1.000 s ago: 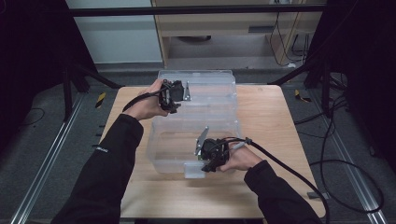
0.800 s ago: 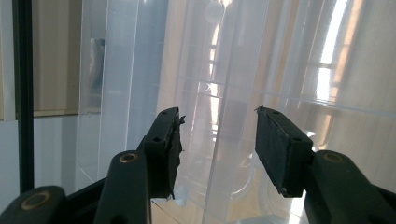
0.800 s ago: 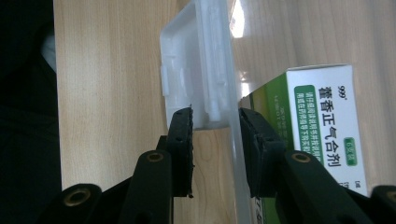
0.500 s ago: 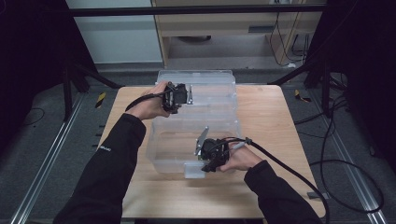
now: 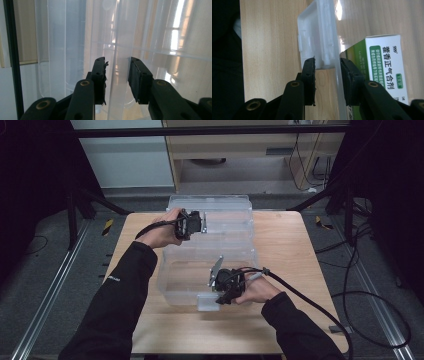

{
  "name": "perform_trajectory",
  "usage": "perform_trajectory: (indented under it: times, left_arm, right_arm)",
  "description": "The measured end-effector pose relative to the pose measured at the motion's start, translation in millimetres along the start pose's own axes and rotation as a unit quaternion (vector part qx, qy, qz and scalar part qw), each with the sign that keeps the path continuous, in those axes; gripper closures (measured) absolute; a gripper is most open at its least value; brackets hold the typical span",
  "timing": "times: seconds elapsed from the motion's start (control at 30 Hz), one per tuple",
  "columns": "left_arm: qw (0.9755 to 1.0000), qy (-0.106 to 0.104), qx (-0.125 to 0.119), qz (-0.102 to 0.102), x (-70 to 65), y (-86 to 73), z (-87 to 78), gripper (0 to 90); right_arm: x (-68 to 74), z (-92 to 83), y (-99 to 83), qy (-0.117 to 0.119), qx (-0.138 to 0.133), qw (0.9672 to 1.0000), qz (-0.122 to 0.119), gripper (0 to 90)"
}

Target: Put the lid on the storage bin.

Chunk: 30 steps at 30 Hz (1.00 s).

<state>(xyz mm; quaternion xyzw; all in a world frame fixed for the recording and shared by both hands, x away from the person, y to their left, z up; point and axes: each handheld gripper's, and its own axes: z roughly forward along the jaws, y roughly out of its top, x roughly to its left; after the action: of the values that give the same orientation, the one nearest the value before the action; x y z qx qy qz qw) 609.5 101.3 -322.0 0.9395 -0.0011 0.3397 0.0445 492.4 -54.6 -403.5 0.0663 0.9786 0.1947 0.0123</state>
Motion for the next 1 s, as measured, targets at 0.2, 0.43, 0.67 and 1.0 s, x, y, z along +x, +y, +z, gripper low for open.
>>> perform_trajectory:
  times: [0.2, 0.43, 0.67, 1.0]
  left_arm:
    - [1.0000, -0.003, 0.000, 0.003, 0.2, 0.7, 0.0, 71.4]
    - [0.9999, -0.001, -0.003, 0.012, -1.1, 2.0, 0.4, 73.6]
    - [0.9997, -0.004, 0.004, 0.024, -1.0, 3.6, -3.4, 74.7]
    - [0.9996, -0.005, -0.007, 0.025, -2.2, 2.5, -6.3, 75.8]
  right_arm:
    - [-0.2, 0.0, -0.1, 0.000, -0.001, 1.0000, -0.001, 66.9]
    - [0.0, 0.0, 0.2, -0.001, 0.001, 1.0000, -0.001, 66.9]
    - [0.2, 0.2, 0.2, -0.005, 0.001, 1.0000, -0.004, 67.1]
    - [1.0, 0.3, 0.2, -0.009, 0.000, 1.0000, -0.004, 67.2]
